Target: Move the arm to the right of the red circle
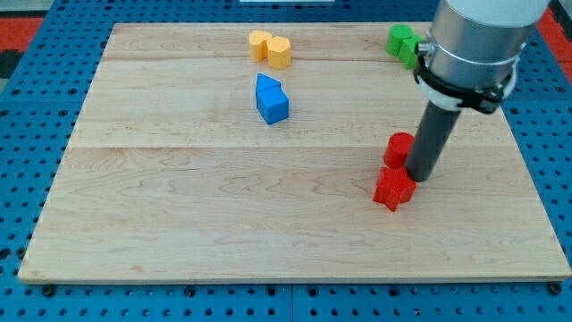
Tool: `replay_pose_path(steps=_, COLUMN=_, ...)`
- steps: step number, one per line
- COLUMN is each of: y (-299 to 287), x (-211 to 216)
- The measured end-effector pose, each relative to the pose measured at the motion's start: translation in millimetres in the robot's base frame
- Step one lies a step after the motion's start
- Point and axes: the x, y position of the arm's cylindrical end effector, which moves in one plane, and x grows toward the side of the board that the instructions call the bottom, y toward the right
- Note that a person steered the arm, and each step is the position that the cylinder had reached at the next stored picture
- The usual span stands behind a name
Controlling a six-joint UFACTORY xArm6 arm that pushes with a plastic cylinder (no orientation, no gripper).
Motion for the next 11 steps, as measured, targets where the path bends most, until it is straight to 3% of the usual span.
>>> replay_pose_path(steps=2, y=40.9, x=-15.6)
replay_pose_path(steps=9, y=41.0, x=-38.9)
replay_pose_path(steps=11, y=20.6, x=-25.7)
